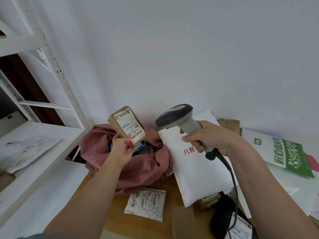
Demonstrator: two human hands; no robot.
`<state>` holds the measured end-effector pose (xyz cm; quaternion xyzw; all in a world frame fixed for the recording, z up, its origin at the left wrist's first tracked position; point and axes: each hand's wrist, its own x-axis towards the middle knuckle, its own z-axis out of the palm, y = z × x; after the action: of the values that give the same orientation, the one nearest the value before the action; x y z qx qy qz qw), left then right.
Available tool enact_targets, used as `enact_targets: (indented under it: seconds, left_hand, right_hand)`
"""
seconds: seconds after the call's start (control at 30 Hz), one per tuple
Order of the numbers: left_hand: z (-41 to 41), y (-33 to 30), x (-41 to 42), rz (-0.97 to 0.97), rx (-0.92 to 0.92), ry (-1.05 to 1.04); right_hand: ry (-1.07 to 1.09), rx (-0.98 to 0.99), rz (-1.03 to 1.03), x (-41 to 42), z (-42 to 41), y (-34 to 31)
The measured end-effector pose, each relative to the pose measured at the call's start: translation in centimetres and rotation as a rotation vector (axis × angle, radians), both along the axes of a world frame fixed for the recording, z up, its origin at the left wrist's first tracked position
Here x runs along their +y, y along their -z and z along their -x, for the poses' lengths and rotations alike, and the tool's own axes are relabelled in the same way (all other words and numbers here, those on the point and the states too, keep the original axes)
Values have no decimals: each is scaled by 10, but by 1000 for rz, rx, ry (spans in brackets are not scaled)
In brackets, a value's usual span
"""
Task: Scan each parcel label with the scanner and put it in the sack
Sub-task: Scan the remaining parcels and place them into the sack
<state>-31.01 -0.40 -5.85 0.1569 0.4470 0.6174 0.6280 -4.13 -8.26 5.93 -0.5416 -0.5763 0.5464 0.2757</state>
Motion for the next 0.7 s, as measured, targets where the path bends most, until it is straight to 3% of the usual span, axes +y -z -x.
enact_targets:
  seconds: [0.23,0.5,0.7]
  left_hand:
    - [34,8,7,73,43,-36]
    - [82,27,37,438,439,-106]
    - [77,56,69,469,488,89]
  right_hand:
    - [-12,58,35,16,27,11]
    - [91,82,32,38,54,30]
    - [123,49,70,45,49,50]
